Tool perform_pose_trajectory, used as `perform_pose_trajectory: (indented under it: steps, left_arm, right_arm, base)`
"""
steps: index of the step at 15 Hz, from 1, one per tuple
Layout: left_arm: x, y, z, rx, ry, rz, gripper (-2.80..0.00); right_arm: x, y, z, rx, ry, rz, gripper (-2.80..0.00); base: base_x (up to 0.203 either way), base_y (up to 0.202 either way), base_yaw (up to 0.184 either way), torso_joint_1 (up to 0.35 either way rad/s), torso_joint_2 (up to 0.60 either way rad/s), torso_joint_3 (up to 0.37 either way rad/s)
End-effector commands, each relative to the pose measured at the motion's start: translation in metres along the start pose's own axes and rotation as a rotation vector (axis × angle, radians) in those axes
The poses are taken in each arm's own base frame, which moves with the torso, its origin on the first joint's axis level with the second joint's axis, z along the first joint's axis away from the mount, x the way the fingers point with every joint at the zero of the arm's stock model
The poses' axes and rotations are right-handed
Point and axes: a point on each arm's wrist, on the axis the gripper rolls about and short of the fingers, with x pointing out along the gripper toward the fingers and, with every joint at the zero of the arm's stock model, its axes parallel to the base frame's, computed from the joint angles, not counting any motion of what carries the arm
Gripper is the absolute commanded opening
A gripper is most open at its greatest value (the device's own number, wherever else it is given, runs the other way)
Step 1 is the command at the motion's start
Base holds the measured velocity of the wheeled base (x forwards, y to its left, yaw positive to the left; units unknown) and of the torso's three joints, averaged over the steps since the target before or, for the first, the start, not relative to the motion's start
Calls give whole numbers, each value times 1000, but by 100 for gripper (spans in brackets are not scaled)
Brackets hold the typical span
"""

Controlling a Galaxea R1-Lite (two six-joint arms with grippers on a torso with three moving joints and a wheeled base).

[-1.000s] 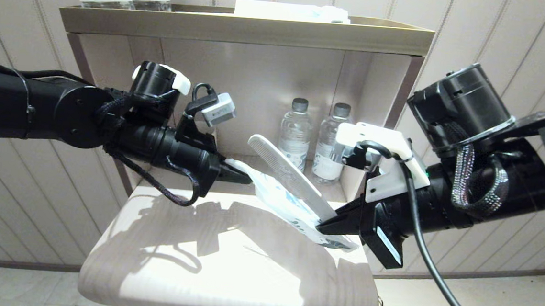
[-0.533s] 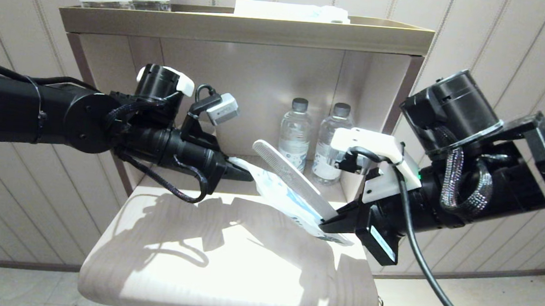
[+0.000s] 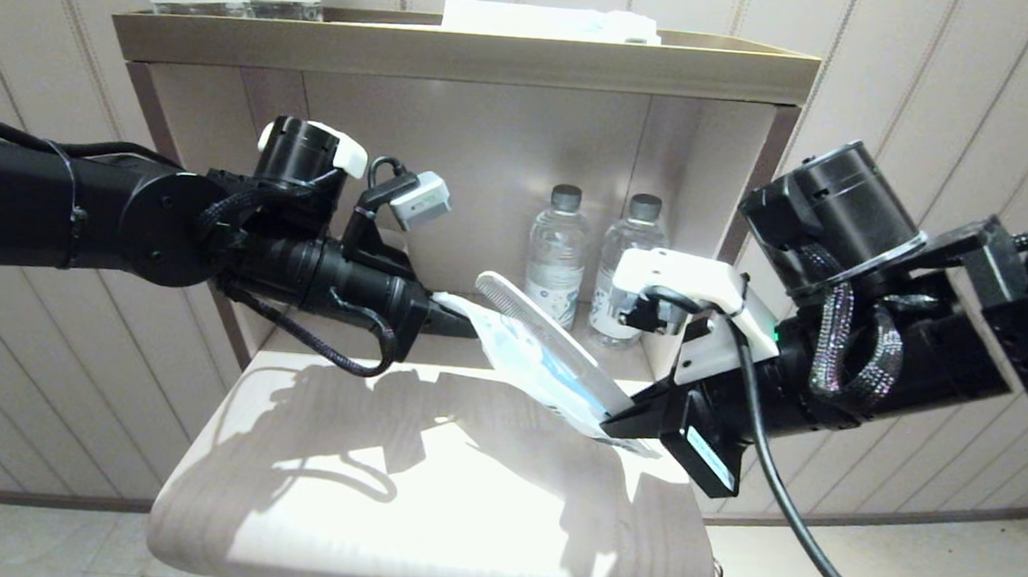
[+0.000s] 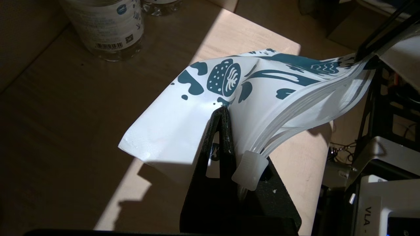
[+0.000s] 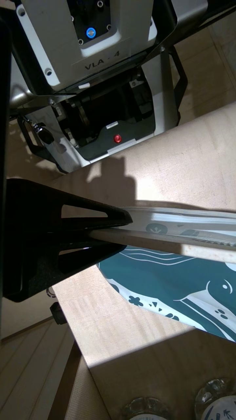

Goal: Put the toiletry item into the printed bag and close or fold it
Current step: Place the comb into the storage bag

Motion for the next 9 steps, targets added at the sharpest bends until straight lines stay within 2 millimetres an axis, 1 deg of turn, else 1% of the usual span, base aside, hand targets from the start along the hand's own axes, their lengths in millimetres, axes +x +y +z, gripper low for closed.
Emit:
perform_pose_trajectory:
  steps: [1, 4, 6, 9]
  left_arm:
    - [0, -1, 1, 2, -2, -6, -280]
    - [0, -4, 1, 3, 2, -2, -280]
    - [1, -6, 2, 6, 5, 2, -280]
    - [2, -7, 3, 10, 5, -1, -280]
  right_arm:
    - [10, -3, 0, 1, 14, -5, -280]
    - [24, -6, 2, -11, -4, -35, -280]
    - [28, -9, 2, -7, 3, -40, -280]
    - [27, -9, 0, -5, 19, -69, -280]
  base:
    - [0, 0, 0, 0, 0, 0]
    - [0, 0, 0, 0, 0, 0]
    - [0, 0, 0, 0, 0, 0]
    - [0, 0, 0, 0, 0, 0]
